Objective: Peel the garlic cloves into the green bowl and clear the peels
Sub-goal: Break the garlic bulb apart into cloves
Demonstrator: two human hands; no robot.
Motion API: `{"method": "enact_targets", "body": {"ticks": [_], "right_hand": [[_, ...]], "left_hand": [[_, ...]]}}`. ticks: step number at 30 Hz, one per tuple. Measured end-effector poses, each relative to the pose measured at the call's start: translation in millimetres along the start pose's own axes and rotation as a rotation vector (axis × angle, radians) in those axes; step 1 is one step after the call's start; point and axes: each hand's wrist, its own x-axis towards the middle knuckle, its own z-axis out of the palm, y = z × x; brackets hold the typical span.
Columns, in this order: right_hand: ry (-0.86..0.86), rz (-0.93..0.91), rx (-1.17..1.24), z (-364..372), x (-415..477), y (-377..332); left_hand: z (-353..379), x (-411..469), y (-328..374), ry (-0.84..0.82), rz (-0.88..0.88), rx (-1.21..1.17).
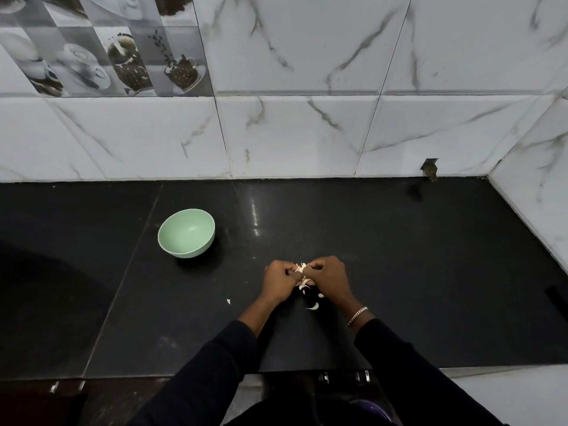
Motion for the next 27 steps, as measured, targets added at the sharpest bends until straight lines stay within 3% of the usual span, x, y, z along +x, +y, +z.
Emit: {"method": "enact_targets", "body": {"ticks": [18, 27], "right_hand": [[0.084, -0.026, 0.044, 1.8, -11.5, -7.0], [-0.049, 0.174, 0.251, 2.8, -3.2, -5.7]], "left_hand": [[7.7, -2.9, -2.3, 0.063, -0.074, -0.077], [-0.4, -0.1, -0.3, 0.08, 0.042, 0.059]]}}
